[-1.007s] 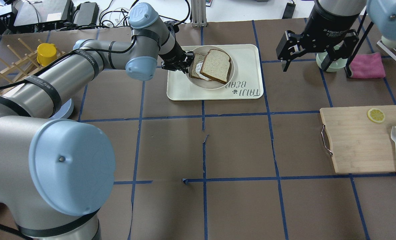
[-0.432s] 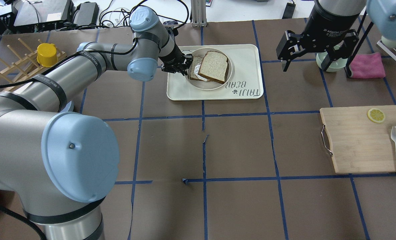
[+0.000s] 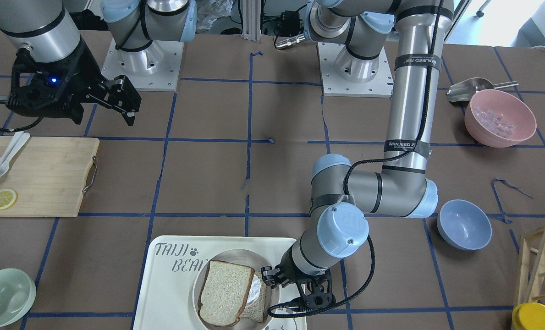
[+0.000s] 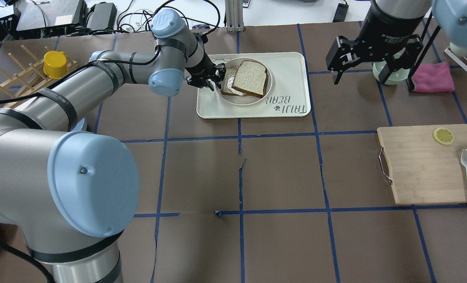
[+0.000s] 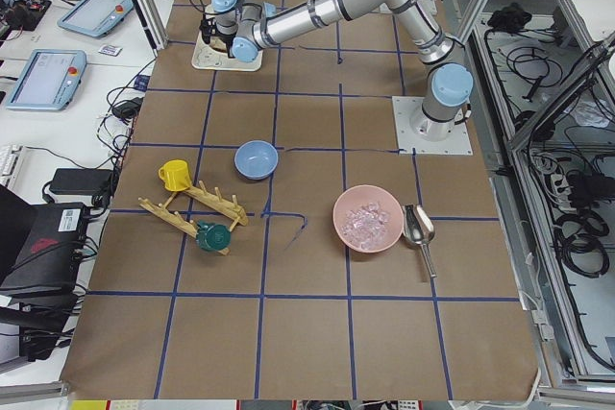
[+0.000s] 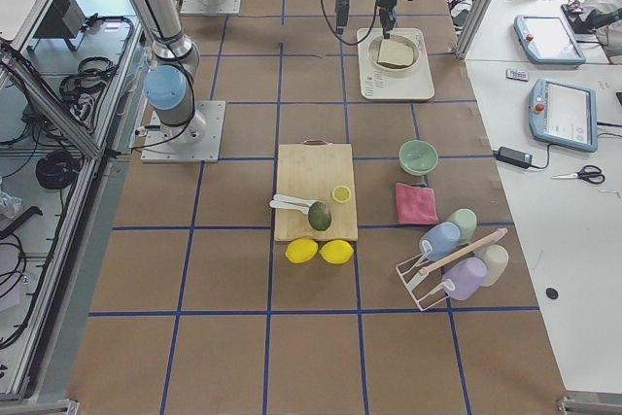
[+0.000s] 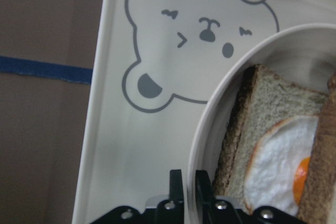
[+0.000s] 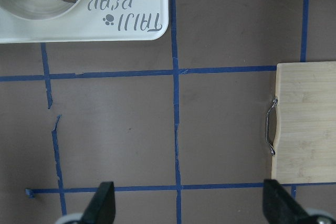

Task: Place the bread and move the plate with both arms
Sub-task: 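Open the left gripper and release the plate rim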

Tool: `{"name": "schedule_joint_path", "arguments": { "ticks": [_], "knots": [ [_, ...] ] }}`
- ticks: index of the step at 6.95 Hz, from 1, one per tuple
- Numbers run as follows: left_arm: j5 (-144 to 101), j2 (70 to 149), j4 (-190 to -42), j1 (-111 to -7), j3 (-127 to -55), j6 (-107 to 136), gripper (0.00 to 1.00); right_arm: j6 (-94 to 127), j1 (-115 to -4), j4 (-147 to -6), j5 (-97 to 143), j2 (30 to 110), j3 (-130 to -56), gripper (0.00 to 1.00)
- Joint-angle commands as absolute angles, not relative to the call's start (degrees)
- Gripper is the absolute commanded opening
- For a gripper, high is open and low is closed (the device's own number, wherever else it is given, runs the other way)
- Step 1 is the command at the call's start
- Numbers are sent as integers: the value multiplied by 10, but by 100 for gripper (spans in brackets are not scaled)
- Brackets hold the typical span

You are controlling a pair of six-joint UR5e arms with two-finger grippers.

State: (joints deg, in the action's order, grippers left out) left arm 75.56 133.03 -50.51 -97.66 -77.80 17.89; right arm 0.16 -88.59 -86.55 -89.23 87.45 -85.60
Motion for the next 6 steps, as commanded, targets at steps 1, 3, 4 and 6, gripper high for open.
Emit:
{"name": "schedule_joint_path", "arguments": {
  "ticks": [1, 3, 4, 6],
  "knots": [
    [758, 1302, -539, -976, -779, 177, 100, 1, -886, -864, -893, 875, -856, 100],
    [759, 1222, -657, -976, -780, 170, 100, 2, -886, -864, -893, 875, -856, 100],
    [760, 1176, -712, -977, -780, 168, 100, 2, -886, -864, -893, 875, -856, 100],
    [761, 1083, -793, -981, -815, 167, 100, 1, -886, -863, -922, 875, -857, 100]
  ]
}}
